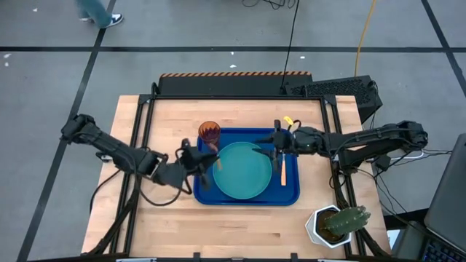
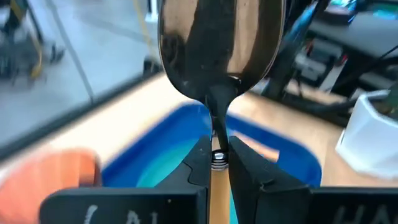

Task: Pick and place plate/cup/fork/spoon on tray
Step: Put the orange spoon on the blue tray to the right of the yellow fork

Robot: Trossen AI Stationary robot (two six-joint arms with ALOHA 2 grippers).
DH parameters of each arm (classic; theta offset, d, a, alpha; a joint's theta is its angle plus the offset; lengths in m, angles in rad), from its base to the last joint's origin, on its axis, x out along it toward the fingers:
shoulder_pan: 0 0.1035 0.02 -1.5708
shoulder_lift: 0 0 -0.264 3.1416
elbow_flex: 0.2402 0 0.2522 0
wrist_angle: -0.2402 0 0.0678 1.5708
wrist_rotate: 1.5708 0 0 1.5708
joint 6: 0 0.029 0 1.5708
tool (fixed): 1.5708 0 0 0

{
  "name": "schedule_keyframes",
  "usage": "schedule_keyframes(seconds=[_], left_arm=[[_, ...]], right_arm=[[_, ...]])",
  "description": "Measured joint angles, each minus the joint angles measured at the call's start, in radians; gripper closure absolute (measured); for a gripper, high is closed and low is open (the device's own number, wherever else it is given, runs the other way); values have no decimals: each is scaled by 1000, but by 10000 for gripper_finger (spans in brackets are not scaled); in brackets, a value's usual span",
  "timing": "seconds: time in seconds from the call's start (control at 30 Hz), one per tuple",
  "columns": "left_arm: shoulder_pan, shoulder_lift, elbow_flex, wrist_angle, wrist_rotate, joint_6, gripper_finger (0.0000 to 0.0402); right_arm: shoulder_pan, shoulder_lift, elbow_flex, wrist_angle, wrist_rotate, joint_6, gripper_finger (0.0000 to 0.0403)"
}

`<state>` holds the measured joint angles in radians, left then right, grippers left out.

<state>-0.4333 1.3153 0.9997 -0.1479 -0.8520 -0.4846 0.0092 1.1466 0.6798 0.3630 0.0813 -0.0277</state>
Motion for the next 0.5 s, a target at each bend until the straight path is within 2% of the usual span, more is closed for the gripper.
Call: schedule_keyframes(seconds=[0.1, 0.17, 0.23, 0.37, 0.5], left_arm=[[45, 9, 0, 152, 34, 180, 371], [72, 9, 0, 236, 62, 266, 371], [97, 8, 0, 295, 79, 318, 371], [132, 8, 0, 353, 89, 403, 371], [185, 26, 0, 443, 105, 501, 371]], right_arm=[[14, 0, -4, 61, 14, 0, 282], [23, 0, -4, 67, 65, 0, 282], [34, 0, -5, 72, 105, -5, 282], [47, 7, -5, 125, 118, -3, 282], [85, 11, -5, 135, 290, -36, 282]])
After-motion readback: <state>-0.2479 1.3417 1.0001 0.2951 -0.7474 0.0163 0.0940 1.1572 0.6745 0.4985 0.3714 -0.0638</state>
